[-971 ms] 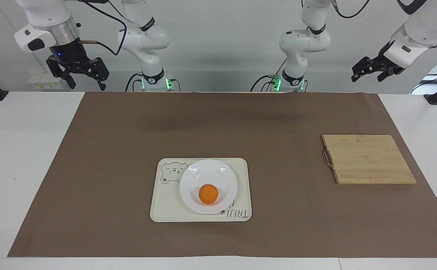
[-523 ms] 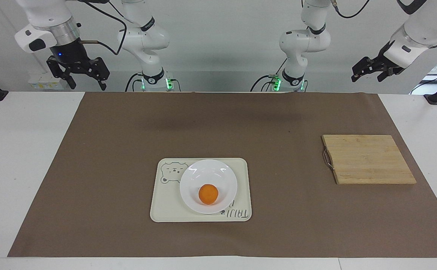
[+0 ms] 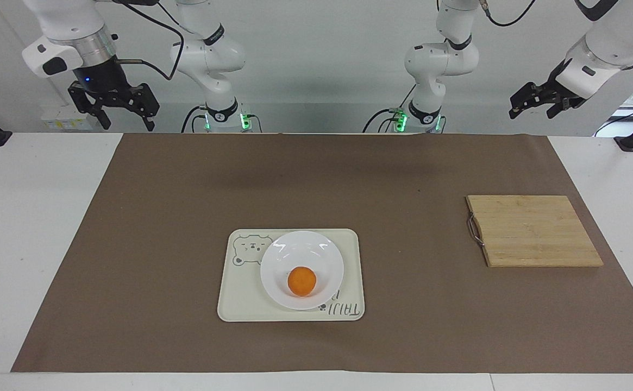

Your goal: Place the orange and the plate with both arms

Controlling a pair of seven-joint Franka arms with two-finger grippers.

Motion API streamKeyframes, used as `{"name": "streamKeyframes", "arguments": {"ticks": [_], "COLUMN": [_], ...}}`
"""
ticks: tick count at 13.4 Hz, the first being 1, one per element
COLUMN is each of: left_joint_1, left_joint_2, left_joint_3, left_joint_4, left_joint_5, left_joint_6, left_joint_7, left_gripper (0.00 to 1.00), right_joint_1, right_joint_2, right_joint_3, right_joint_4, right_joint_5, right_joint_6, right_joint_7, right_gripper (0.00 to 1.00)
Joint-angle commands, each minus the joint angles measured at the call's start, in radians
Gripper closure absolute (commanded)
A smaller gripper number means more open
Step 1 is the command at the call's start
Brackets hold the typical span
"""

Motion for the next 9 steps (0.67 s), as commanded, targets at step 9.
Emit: {"name": "streamKeyframes", "arguments": {"ticks": [9], "left_joint_1": [-0.005], "left_joint_2": [-0.021], "left_joint_3": [0.001], "left_joint_4": [-0.02], "left_joint_5": [0.005], "left_joint_6": [0.018], "left_joint_7": [-0.006], "left_gripper": [0.0], "right_joint_1": [0.002], "right_joint_2": [-0.011], "right_joint_3": [0.002], "right_joint_4": [-0.01], "right_joint_5": [0.009], "right_joint_6": [-0.026], "right_joint_7": [-0.023], "right_gripper": [0.0]}}
